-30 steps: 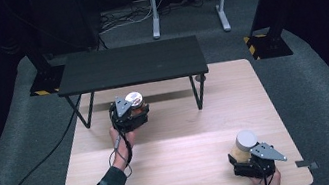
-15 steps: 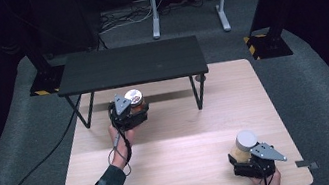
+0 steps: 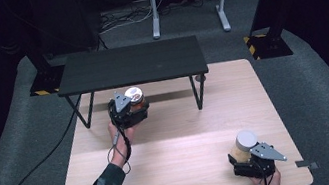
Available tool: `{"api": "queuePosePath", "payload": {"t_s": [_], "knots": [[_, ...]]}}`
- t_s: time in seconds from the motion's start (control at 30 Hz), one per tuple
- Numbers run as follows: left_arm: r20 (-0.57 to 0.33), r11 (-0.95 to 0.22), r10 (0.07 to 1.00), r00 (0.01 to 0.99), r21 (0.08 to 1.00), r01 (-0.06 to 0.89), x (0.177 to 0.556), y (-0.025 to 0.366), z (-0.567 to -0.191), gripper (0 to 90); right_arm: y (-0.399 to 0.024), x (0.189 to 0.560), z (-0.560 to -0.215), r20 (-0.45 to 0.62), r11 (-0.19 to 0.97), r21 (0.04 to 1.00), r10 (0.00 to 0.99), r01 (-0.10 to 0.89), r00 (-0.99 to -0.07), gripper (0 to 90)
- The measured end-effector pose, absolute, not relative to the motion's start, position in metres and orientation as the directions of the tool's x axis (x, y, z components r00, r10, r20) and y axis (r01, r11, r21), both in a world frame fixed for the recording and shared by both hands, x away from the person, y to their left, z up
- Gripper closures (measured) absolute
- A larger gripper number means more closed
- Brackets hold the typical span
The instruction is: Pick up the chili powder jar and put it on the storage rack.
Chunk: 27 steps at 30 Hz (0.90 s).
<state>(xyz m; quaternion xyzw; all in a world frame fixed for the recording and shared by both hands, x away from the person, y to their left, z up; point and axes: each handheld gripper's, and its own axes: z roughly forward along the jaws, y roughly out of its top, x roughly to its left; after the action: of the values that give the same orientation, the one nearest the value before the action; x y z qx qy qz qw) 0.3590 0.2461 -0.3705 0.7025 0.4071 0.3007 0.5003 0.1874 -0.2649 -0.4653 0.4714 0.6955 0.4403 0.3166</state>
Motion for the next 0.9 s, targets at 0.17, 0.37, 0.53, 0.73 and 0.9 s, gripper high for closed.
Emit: {"api": "queuePosePath", "payload": {"t_s": [0.17, 0.37, 0.53, 0.73, 0.9], "knots": [[0.019, -0.171, 0.871, 0.491, 0.949, 0.267, 0.360, 0.244, -0.366, 31.2, -0.265, 0.188, -0.465, -0.025, 0.168, 0.911, 0.935, 0.378, -0.355, 0.0], [0.019, -0.170, 0.870, 0.492, 0.949, 0.265, 0.362, 0.243, -0.362, 31.2, -0.265, 0.187, -0.466, -0.026, 0.168, 0.912, 0.935, 0.375, -0.354, 0.0], [0.019, -0.172, 0.869, 0.494, 0.949, 0.266, 0.363, 0.242, -0.361, 31.2, -0.265, 0.187, -0.466, -0.026, 0.168, 0.912, 0.934, 0.374, -0.356, 0.0], [0.017, -0.172, 0.868, 0.497, 0.948, 0.268, 0.365, 0.243, -0.359, 31.2, -0.265, 0.187, -0.466, -0.027, 0.168, 0.912, 0.935, 0.374, -0.355, 0.0], [0.011, -0.167, 0.866, 0.500, 0.949, 0.269, 0.367, 0.244, -0.356, 31.2, -0.264, 0.187, -0.466, -0.029, 0.169, 0.912, 0.935, 0.374, -0.353, 0.0]]}}
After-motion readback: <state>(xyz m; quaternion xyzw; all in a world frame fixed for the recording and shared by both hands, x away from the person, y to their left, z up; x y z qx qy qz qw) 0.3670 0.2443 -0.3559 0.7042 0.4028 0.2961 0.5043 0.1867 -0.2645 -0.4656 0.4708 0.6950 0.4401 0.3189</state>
